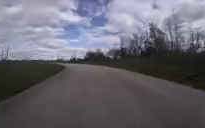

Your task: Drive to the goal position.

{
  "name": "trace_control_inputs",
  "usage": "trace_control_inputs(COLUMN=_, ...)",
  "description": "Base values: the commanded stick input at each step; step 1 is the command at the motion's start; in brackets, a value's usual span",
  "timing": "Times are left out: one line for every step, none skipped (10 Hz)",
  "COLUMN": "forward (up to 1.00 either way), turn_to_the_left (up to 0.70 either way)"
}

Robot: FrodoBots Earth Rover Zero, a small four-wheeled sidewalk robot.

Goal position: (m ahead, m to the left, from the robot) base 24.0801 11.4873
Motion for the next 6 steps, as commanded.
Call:
trace_control_inputs(forward=1.00, turn_to_the_left=0.02)
trace_control_inputs(forward=1.00, turn_to_the_left=0.02)
trace_control_inputs(forward=1.00, turn_to_the_left=0.02)
trace_control_inputs(forward=1.00, turn_to_the_left=0.02)
trace_control_inputs(forward=1.00, turn_to_the_left=0.02)
trace_control_inputs(forward=1.00, turn_to_the_left=0.02)
